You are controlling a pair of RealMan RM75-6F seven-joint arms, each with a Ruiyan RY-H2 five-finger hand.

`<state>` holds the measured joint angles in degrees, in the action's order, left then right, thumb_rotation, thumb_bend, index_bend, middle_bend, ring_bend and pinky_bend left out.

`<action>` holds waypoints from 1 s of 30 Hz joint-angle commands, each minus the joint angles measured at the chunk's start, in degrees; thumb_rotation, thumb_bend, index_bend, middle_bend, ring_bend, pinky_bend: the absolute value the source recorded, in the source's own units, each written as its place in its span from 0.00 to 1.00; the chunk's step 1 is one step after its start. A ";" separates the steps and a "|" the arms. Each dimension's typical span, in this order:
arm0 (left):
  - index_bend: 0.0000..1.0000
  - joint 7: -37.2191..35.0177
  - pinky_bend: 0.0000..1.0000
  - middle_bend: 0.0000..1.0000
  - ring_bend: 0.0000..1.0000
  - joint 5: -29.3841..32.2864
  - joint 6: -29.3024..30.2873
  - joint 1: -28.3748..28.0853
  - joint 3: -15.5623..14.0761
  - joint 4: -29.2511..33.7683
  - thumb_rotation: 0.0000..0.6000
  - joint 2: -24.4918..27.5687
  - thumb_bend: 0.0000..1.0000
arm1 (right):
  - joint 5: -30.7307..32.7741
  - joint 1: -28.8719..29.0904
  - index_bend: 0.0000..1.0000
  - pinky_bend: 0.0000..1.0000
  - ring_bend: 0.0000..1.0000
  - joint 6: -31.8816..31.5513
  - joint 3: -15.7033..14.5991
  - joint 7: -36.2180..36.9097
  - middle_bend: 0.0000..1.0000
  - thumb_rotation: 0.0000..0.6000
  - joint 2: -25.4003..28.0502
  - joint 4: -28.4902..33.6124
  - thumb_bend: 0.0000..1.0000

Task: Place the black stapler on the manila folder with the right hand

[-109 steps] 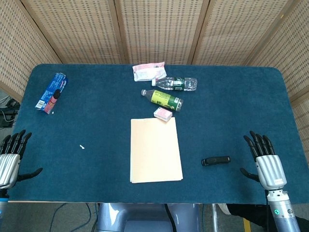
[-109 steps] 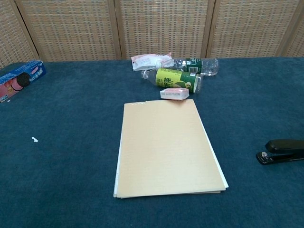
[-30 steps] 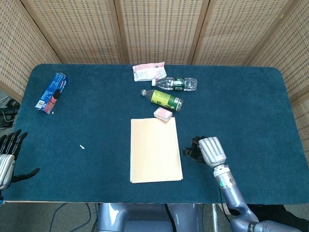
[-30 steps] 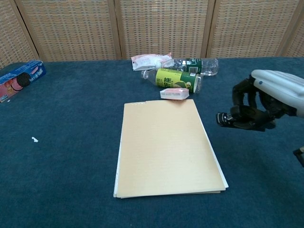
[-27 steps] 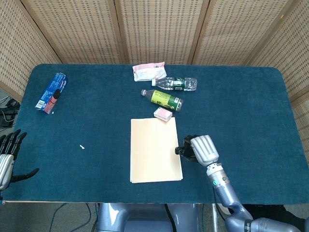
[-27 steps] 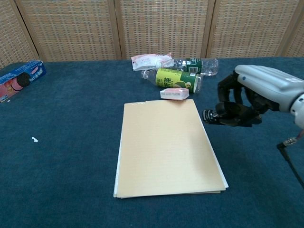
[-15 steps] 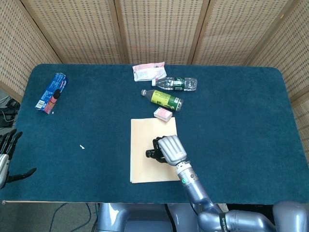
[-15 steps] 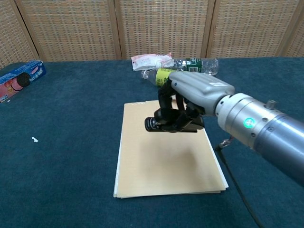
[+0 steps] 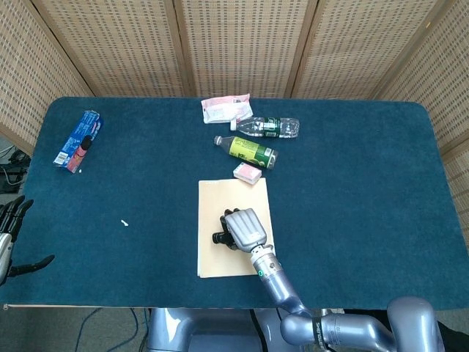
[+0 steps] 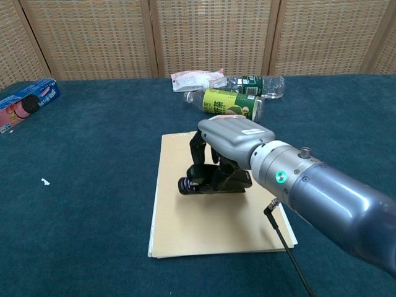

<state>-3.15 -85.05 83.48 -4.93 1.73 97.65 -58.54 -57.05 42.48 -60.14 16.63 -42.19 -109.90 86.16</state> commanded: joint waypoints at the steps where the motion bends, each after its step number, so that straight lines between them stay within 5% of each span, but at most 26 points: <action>1: 0.00 0.16 0.00 0.00 0.00 -0.22 0.17 0.06 -0.06 0.14 1.00 -0.01 0.00 | 3.83 1.09 0.41 0.47 0.24 -0.94 -0.27 -4.32 0.28 1.00 0.65 3.23 0.20; 9: 0.00 0.34 0.00 0.00 0.00 0.01 0.29 0.18 -0.01 0.09 1.00 -0.07 0.00 | 2.62 1.45 0.30 0.43 0.11 -4.79 -0.09 -5.20 0.16 1.00 2.61 8.39 0.15; 14: 0.00 0.38 0.00 0.00 0.00 0.25 0.33 0.23 0.09 -0.13 1.00 -0.26 0.00 | 0.00 -1.04 0.28 0.40 0.07 -8.60 -1.49 -4.81 0.13 1.00 8.77 13.03 0.15; 21: 0.00 2.77 0.00 0.00 0.00 0.63 -0.39 -0.12 0.05 0.06 1.00 -1.14 0.00 | -10.01 -8.85 0.21 0.27 0.00 -13.91 -8.89 2.54 0.02 1.00 22.34 18.63 0.15; 30: 0.00 5.98 0.00 0.00 0.00 0.28 -0.18 -0.25 -0.11 0.04 1.00 -2.79 0.00 | -20.80 -18.10 0.04 0.09 0.00 -19.38 -16.31 20.74 0.00 1.00 32.51 13.30 0.15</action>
<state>2.82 -84.75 83.28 -5.19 1.63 97.69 -61.32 -74.47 27.47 -77.14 2.82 -25.74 -80.02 101.55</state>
